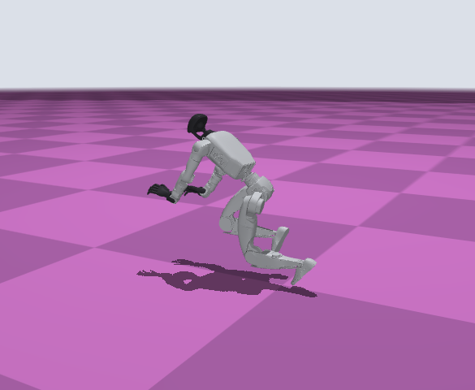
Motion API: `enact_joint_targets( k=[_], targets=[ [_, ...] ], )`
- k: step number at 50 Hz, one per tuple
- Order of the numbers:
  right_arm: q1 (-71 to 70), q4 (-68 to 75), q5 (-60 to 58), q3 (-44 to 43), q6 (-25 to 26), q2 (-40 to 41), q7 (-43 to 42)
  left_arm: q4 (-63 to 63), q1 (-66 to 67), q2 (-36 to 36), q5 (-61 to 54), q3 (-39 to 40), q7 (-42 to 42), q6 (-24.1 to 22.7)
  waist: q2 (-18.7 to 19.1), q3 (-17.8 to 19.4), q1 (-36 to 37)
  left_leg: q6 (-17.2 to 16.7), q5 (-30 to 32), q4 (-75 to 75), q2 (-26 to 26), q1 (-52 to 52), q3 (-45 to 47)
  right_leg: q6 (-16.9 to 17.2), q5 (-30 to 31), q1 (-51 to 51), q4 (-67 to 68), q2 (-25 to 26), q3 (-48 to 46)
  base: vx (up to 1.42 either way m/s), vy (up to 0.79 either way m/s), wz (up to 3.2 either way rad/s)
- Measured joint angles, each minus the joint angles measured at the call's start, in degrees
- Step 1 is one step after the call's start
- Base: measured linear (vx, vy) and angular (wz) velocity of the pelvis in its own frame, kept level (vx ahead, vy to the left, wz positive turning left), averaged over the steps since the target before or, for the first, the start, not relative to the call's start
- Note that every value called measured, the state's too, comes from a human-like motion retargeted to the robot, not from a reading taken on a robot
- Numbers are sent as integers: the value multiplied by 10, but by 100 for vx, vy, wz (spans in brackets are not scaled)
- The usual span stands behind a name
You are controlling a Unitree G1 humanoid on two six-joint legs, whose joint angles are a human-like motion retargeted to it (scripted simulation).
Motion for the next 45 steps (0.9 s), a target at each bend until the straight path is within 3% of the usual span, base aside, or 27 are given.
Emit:
enact_joint_targets(
  k=[12,26,35,45],
  targets=[
    [30,-56,-10,-22,-5,-8,-32,31,90,-30,89,-29,35,18,-38,-24,-24,-3,53,-68,67,63,24,-1,-18,65,-48,21,4,25,-6,21],
    [12,-75,12,-22,0,-13,-27,64,134,-37,140,-53,0,8,-96,-36,-51,22,-7,-23,155,-11,115,0,-88,158,-147,5,55,16,-6,35],
    [21,-85,5,-16,3,-21,-27,64,149,-38,143,-46,-59,-11,-115,-31,-62,8,-49,9,160,-64,154,0,-142,209,-183,-25,75,5,-3,20],
    [-4,-65,-6,-13,-1,-62,-27,52,124,-37,92,-48,-121,-47,-105,-14,-59,-12,-60,-11,131,-87,145,0,-156,196,-173,-68,56,-10,0,5]
  ],
)
